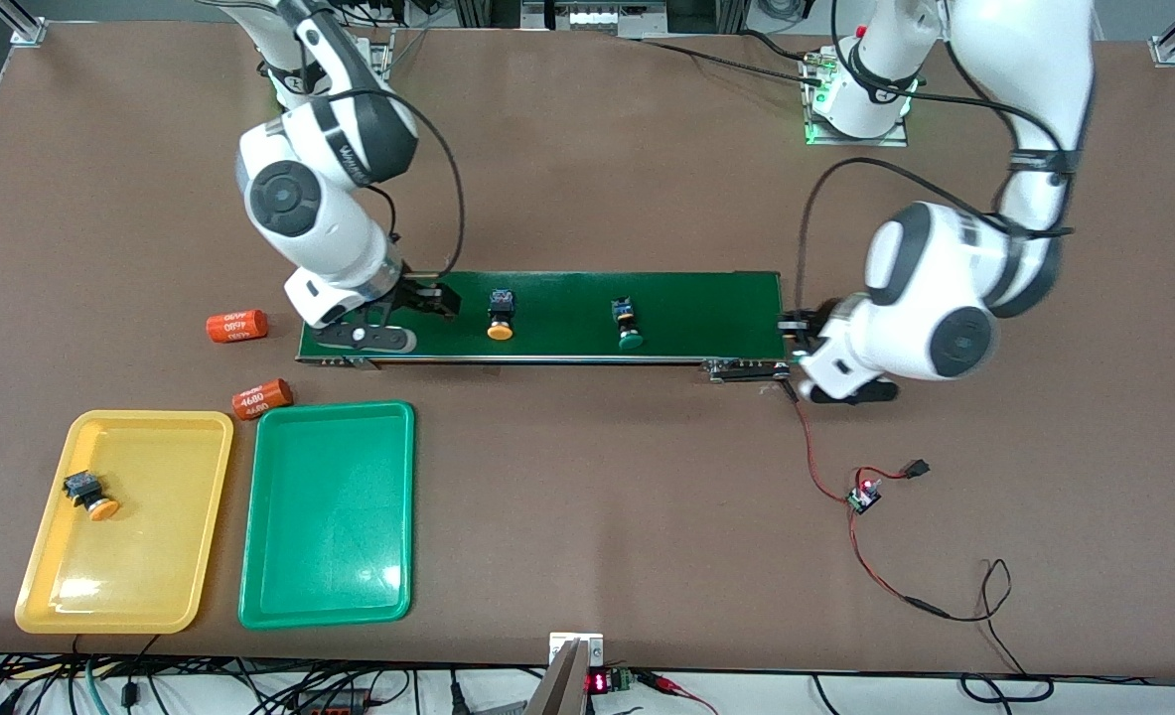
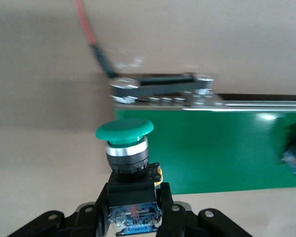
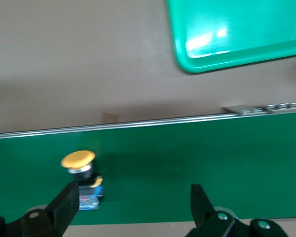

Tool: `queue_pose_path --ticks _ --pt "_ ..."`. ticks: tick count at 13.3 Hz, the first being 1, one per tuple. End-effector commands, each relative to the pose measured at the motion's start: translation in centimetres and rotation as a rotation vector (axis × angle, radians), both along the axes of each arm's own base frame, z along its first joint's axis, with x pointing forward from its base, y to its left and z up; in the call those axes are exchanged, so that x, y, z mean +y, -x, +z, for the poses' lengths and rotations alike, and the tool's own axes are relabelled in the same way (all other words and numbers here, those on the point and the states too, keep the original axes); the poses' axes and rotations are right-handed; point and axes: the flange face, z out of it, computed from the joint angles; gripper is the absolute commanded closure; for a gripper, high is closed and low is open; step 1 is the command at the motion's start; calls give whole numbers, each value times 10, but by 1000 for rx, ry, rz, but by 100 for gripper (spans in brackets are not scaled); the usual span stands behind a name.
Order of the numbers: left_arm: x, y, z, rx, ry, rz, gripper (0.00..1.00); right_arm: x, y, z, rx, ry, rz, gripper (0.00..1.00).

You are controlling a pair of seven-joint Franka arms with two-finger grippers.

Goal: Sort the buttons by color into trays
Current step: 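Place the green button on the belt while the right gripper grasps yellow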

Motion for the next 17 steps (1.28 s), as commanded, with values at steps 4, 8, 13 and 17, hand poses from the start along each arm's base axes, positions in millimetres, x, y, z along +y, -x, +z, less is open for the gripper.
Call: queue_pose_path --ticks 4,8,13,17 --pt "-79 51 -47 -37 -25 69 83 33 13 -35 -18 21 -34 0" --pt "-75 52 -52 -85 -78 8 1 33 20 -74 -22 46 3 0" --pt "-41 15 40 -48 -88 16 0 26 17 -96 -23 37 -10 7" --pt "25 -22 128 -58 -177 -137 0 16 12 -101 -21 44 -15 64"
